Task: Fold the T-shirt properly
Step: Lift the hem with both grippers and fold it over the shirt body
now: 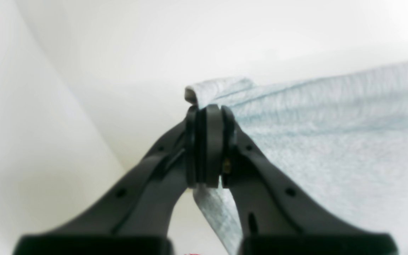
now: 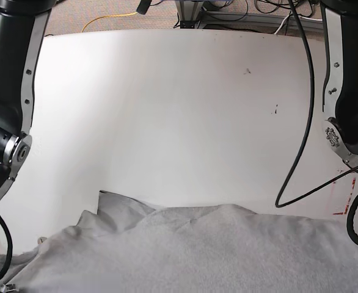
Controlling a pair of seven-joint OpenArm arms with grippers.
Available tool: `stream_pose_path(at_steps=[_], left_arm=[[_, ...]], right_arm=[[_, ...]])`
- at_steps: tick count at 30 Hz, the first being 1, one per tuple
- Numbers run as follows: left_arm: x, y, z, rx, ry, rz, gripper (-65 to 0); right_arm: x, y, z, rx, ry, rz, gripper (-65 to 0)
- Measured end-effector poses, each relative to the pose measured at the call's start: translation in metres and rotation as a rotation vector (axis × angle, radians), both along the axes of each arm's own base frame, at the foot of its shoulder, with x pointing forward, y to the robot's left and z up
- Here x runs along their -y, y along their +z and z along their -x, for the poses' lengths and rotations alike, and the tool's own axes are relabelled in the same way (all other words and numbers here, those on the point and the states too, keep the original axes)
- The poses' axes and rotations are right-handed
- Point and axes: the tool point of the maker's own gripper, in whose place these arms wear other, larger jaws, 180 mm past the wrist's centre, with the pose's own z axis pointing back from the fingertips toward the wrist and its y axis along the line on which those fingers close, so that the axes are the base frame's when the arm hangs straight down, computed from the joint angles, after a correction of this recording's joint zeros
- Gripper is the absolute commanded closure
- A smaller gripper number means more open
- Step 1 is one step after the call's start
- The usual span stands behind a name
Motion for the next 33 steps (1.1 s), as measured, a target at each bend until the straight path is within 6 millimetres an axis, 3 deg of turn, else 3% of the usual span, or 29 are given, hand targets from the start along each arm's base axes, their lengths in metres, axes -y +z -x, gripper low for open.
stream_pose_path(at_steps=[3, 5, 7, 12, 18, 25, 33], left_arm=[[0.007, -0.029, -0.005, -0.058, -0.043, 0.007, 0.0], [0.007, -0.06, -0.007, -0.137, -0.041, 0.009, 0.0], [0.009, -0.093, -0.005, -0.205, -0.048, 0.014, 0.0], [0.008, -0.168, 0.011, -0.344, -0.061, 0.044, 0.0], [-0.004, -0.253, 0.042, -0.524, -0.048, 0.114, 0.0], [-0.01, -0.325, 0.088, -0.686, -0.058, 0.203, 0.0], [-0.017, -0.381, 0.14, -0.849, -0.039, 0.249, 0.0]], right_arm=[[0.002, -0.011, 0.006, 0.002, -0.007, 0.029, 0.0], [0.006, -0.025, 0.013, -0.002, -0.018, 0.055, 0.0], [0.011, -0.056, 0.022, -0.059, -0.047, 0.089, 0.0], [-0.002, -0.137, 0.049, -0.164, -0.023, 0.092, 0.0], [-0.006, -0.205, 0.083, -0.254, -0.038, 0.041, 0.0], [-0.011, -0.284, 0.131, -0.406, -0.066, -0.033, 0.0], [-0.009, -0.325, 0.177, -0.495, -0.092, -0.044, 0.0]])
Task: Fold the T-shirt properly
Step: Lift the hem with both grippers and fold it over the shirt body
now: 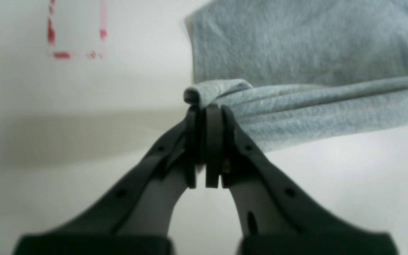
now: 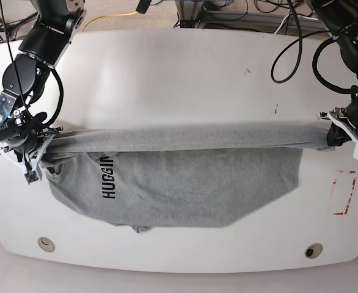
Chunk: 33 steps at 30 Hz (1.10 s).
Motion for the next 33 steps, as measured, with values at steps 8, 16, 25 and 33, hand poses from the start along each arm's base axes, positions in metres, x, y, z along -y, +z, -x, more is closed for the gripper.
stream_pose_path(at_steps=[8, 16, 25, 33], left_arm=[[-0.007, -0.043, 0.05, -0.177, -0.006, -0.029, 0.0], [-0.008, -0.062, 0.081, -0.266, -0.012, -0.03, 0.0], [-0.013, -0.075, 0.104, -0.342, -0.009, -0.052, 0.0], [-0.015, -0.083, 0.119, -0.395, -0.019, -0.069, -9.0]], right_arm=[[0.002, -0.024, 0.037, -0.066, -0.01, 0.0, 0.0], [0.012, -0.06, 0.09, -0.158, -0.136, -0.068, -1.7], [-0.004, -0.093, 0.143, -0.253, -0.21, -0.13, -2.2], [-0.007, -0.098, 0.168, -0.278, -0.24, -0.135, -38.0]])
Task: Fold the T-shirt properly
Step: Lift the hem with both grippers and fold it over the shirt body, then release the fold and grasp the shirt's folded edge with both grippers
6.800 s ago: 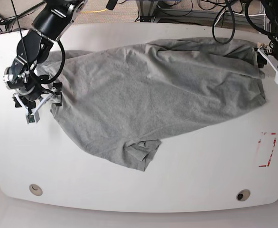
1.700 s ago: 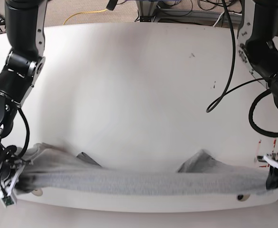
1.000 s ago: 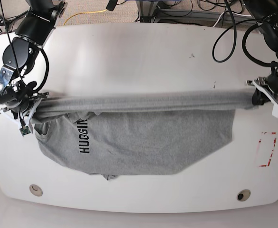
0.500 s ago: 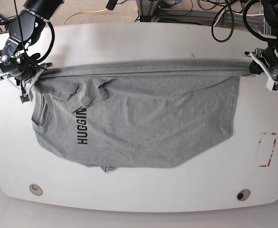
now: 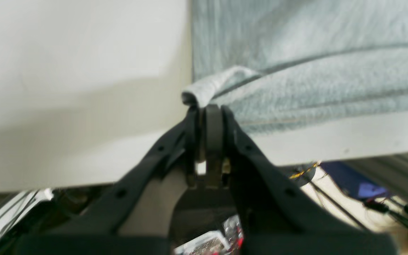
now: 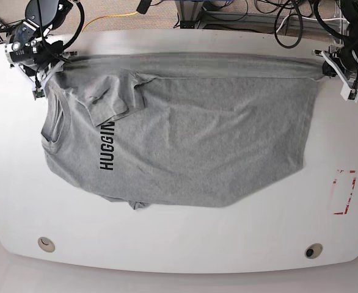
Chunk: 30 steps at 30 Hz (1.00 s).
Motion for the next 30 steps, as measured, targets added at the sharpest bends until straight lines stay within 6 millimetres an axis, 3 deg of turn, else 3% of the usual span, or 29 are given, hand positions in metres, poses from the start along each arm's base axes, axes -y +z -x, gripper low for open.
stream_pose_path(at_steps=[3, 4, 8, 12, 17, 24, 30], left_arm=[[0.004, 0.001, -0.007, 0.005, -0.032, -0.008, -22.8], [0.007, 0.0, -0.008, 0.003, -0.042, -0.005, -26.9], [0.009, 0.004, -0.016, 0.021, -0.052, -0.005, -38.8], [0.015, 0.018, -0.047, 0.092, -0.076, -0.006, -39.0], [0.014, 0.04, -0.078, 0.188, -0.075, -0.01, -39.0], [0.031, 0.069, -0.118, 0.307, -0.112, 0.018, -39.0], [0.027, 0.074, -0.122, 0.318, -0.105, -0.001, -39.0]], right_arm=[[0.004, 0.01, 0.001, 0.021, -0.014, 0.028, -54.5], [0.004, 0.013, 0.001, 0.03, -0.021, 0.034, -57.4], [0.005, 0.022, -0.011, 0.103, -0.056, -0.002, -56.0], [0.013, 0.039, -0.037, 0.184, -0.081, 0.0, -50.9], [0.025, 0.058, -0.085, 0.255, -0.072, 0.023, -49.9], [0.038, 0.058, -0.155, 0.288, -0.072, -0.016, -50.1], [0.053, 0.041, -0.199, 0.302, -0.088, -0.106, -50.1]])
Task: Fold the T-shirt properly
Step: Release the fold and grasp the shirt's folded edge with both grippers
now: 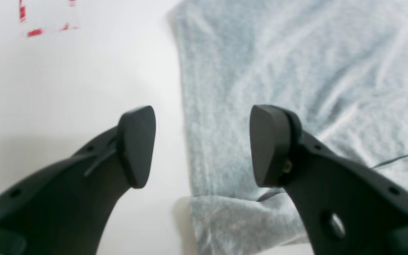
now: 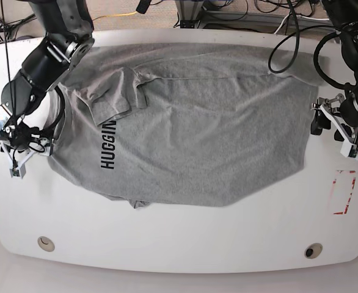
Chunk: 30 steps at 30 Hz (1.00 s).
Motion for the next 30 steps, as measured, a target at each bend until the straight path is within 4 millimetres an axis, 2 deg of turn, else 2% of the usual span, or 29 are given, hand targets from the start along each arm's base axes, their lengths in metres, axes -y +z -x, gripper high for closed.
stream_pose_path(at_steps=[6, 14, 23, 27, 29, 30], left_arm=[[0.001, 0.001, -0.001, 0.006, -0.002, 0.005, -39.0], [-0.002, -0.007, 0.007, -0.024, 0.006, -0.001, -39.0], [-0.001, -0.007, 0.007, -0.023, 0.005, 0.0, -39.3], [-0.001, -0.005, 0.001, -0.014, 0.008, 0.014, -39.6], [-0.006, -0.008, -0.005, -0.02, 0.024, 0.032, -39.7], [-0.009, -0.01, -0.009, -0.025, 0.038, 0.045, -39.7]], right_arm=[[-0.001, -0.026, -0.031, 0.017, 0.007, -0.128, -50.1], [-0.007, -0.042, -0.058, 0.105, -0.015, -0.288, -50.1], [-0.018, -0.054, -0.058, 0.099, 0.002, -0.314, -49.8], [-0.038, -0.06, -0.063, 0.126, 0.036, -0.317, -49.5], [-0.047, -0.061, -0.066, 0.138, 0.048, -0.328, -47.1], [-0.049, -0.061, -0.068, 0.139, 0.051, -0.332, -43.9]])
